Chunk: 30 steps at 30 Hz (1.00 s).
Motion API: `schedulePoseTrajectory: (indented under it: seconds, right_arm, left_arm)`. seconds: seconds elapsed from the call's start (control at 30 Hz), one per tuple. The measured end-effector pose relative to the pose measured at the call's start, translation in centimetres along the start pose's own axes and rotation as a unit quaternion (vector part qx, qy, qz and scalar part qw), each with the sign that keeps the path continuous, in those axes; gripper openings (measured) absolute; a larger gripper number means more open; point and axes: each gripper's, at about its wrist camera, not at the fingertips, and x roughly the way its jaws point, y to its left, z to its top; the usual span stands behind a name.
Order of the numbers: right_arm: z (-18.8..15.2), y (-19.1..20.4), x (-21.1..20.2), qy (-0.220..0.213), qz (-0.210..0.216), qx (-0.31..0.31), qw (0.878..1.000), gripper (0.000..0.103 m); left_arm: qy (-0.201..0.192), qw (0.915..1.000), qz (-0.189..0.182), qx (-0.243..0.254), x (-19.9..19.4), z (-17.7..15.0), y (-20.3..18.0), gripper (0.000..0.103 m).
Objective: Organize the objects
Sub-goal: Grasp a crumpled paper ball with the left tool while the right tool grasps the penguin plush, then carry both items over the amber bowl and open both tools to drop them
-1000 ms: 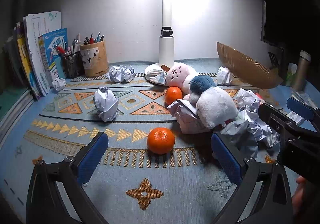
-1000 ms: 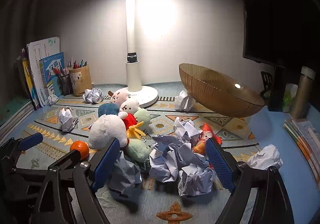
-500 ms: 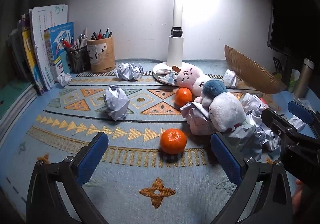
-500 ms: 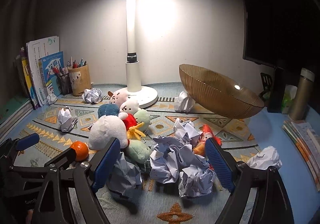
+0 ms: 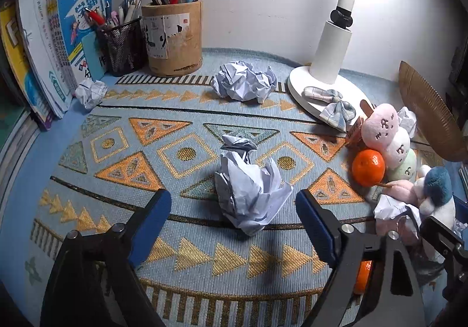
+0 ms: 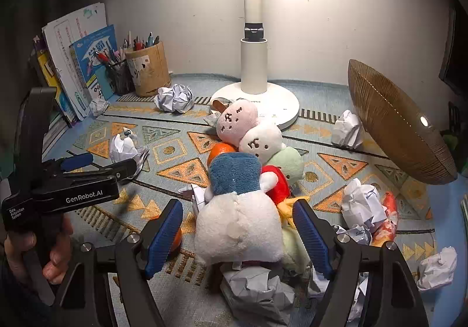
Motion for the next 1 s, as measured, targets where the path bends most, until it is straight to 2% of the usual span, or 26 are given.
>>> schedulePoseTrajectory:
  seconds: [0.03, 0.07, 0.27, 0.4, 0.53, 0.63, 0.77, 0.87, 1.0]
  right_arm:
    - [0.0, -0.1, 0.3, 0.006, 0.004, 0.0, 1.0, 0.053]
    - [0.0, -0.3, 0.2, 0.002, 0.006, 0.003, 1.0, 0.052]
    - [0.3, -2.1, -3.4, -0.053, 0.04, 0.037, 0.997, 0.052]
    - [0.5, -4.4, -6.6, -0.078, 0.047, 0.062, 0.994, 0.052]
    - [1.7, -10.3, -10.6, -0.118, -0.004, 0.092, 0.989, 0.052]
    - [3.3, -15.9, -12.0, -0.137, -0.057, 0.12, 0.982, 0.052]
    - [5.0, -21.7, -11.3, -0.127, -0.1, 0.14, 0.977, 0.052]
    - [5.8, -24.7, -9.5, -0.101, -0.1, 0.152, 0.978, 0.052]
    - [5.7, -26.7, -6.8, -0.068, -0.093, 0.155, 0.981, 0.052]
  left_arm:
    - [0.005, 1.0, -0.008, 0.0, 0.3, 0.0, 0.0, 0.053]
    - [0.008, 0.9998, -0.019, 0.0, 0.4, 0.0, -0.1, 0.036]
    - [-0.031, 0.9988, -0.036, -0.004, -3.1, 0.5, -1.1, 0.035]
    - [-0.068, 0.9956, -0.062, 0.021, -6.8, 2.2, -4.7, 0.035]
    - [-0.098, 0.9867, -0.107, 0.072, -9.9, 5.0, -11.0, 0.035]
    - [-0.102, 0.9764, -0.157, 0.108, -10.6, 7.4, -16.6, 0.035]
    - [-0.101, 0.9647, -0.192, 0.149, -9.4, 9.8, -23.5, 0.035]
    - [-0.075, 0.9594, -0.219, 0.162, -7.1, 10.9, -27.6, 0.035]
    - [-0.052, 0.9553, -0.226, 0.183, -4.1, 11.2, -31.0, 0.039]
